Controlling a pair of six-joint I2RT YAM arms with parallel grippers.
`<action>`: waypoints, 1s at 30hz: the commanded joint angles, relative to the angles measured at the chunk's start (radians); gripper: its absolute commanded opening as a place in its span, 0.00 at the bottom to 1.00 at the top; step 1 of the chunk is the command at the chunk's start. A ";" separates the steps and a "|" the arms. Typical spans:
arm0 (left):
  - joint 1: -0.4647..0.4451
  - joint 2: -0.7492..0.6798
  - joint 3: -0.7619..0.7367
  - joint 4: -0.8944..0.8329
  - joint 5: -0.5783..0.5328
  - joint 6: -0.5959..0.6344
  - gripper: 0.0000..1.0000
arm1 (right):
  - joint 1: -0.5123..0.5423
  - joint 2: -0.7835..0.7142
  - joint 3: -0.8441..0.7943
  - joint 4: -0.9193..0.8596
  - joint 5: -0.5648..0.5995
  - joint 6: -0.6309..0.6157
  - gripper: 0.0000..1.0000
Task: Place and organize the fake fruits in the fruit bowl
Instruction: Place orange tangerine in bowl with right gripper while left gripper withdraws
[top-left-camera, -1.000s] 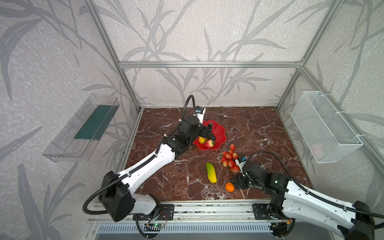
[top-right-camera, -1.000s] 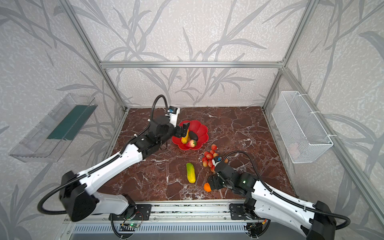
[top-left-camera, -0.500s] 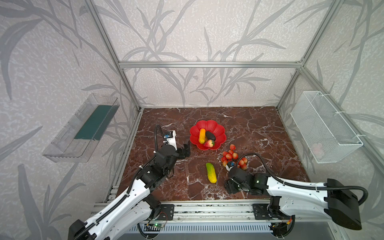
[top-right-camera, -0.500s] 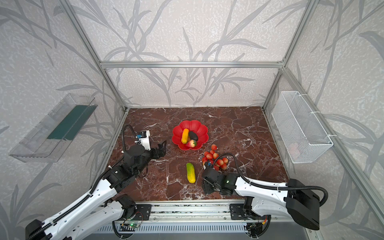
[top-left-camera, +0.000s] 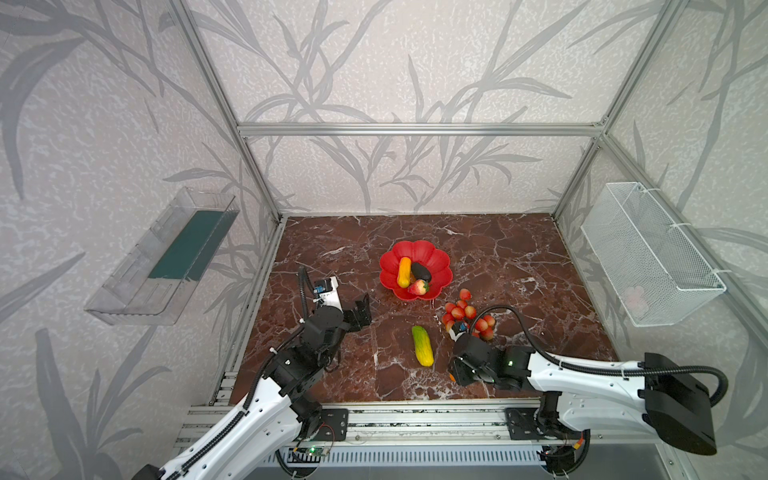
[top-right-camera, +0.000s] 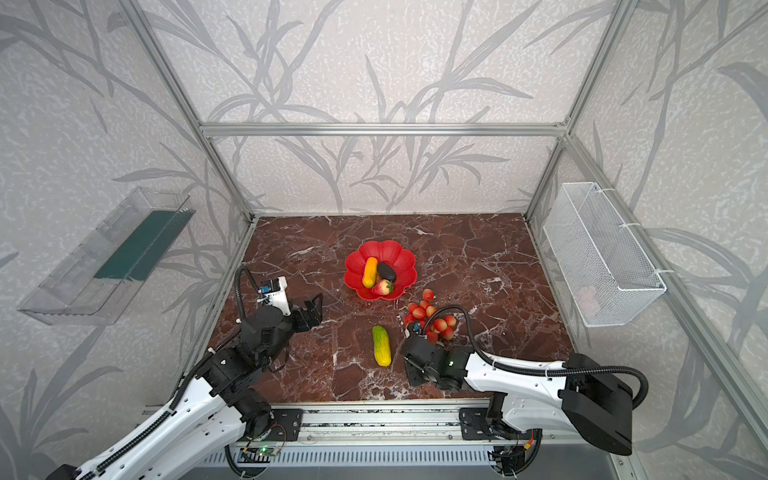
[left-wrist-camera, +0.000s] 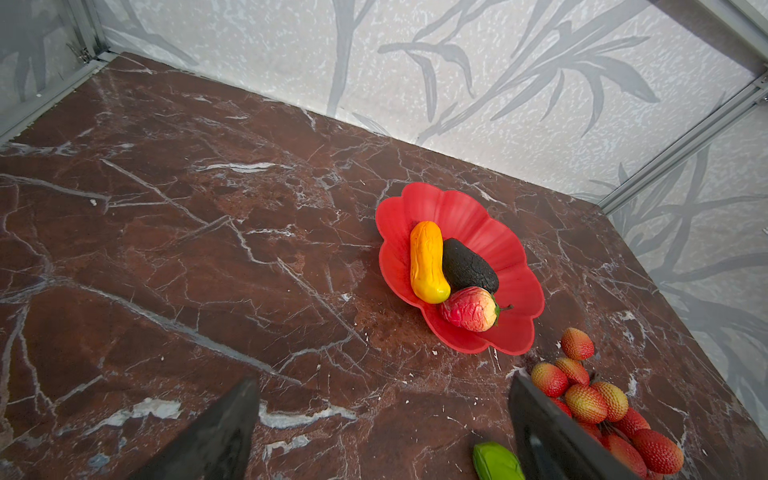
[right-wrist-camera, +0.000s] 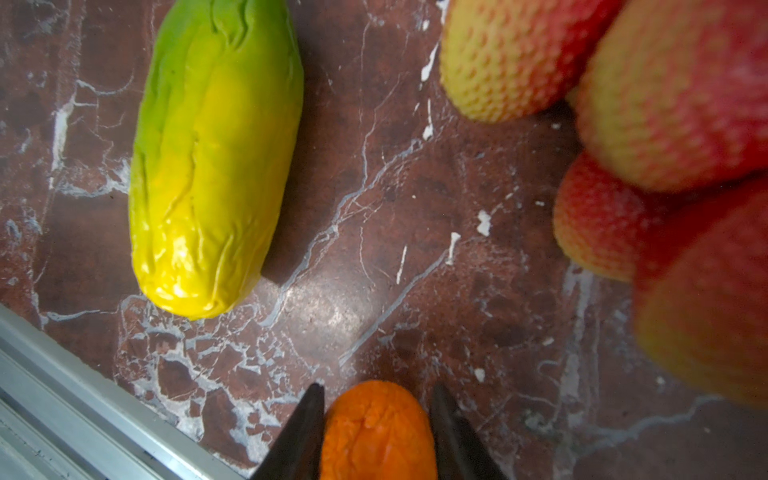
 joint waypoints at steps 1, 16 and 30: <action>0.005 -0.007 -0.013 -0.012 -0.022 -0.032 0.94 | 0.008 -0.009 0.042 -0.043 0.028 -0.015 0.32; 0.007 -0.077 -0.033 -0.080 0.032 -0.071 0.92 | -0.347 0.145 0.480 0.030 -0.025 -0.395 0.33; 0.003 0.001 -0.029 -0.055 0.327 -0.062 0.83 | -0.531 0.693 0.814 0.174 -0.132 -0.446 0.34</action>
